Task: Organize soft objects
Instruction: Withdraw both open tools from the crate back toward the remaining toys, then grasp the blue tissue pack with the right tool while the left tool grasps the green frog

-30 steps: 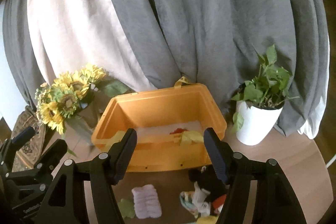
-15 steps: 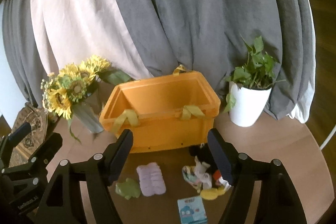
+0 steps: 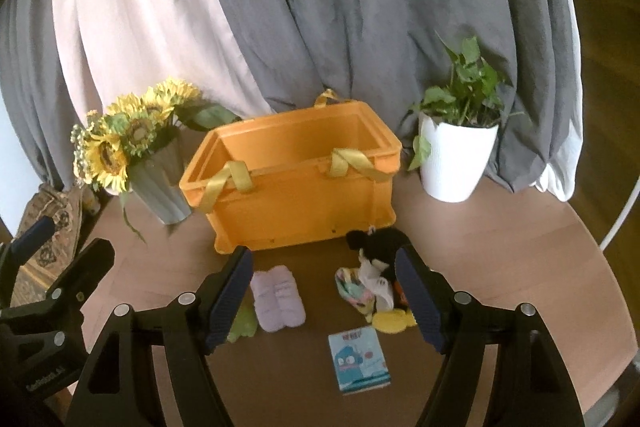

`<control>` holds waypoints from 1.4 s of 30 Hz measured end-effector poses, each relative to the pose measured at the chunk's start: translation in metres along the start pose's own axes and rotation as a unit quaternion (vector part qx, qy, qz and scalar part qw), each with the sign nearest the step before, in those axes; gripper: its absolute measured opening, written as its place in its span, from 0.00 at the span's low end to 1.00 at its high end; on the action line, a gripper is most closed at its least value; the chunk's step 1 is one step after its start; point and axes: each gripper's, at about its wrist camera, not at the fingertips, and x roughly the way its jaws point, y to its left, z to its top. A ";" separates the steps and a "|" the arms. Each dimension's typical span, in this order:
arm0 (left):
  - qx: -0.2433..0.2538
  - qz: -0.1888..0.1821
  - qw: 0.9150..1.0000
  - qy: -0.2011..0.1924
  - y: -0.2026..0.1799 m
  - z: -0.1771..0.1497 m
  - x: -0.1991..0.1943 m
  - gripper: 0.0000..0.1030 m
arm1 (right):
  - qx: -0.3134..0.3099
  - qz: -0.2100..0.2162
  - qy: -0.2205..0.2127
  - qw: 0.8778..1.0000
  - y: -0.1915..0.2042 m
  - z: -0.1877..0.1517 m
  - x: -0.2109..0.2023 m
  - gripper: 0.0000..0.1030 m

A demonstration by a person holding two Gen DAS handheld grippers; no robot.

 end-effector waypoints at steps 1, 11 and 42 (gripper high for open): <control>0.000 -0.002 1.000 0.003 0.000 -0.002 0.001 1.00 | 0.000 -0.001 0.000 1.000 0.000 -0.002 0.000 0.72; 0.006 -0.032 0.999 0.034 -0.002 -0.026 0.015 1.00 | 0.012 -0.008 0.014 1.000 -0.002 -0.023 0.004 0.72; 0.075 -0.085 0.984 0.137 -0.024 -0.098 0.100 0.80 | -0.001 -0.047 0.130 0.990 -0.016 -0.094 0.079 0.72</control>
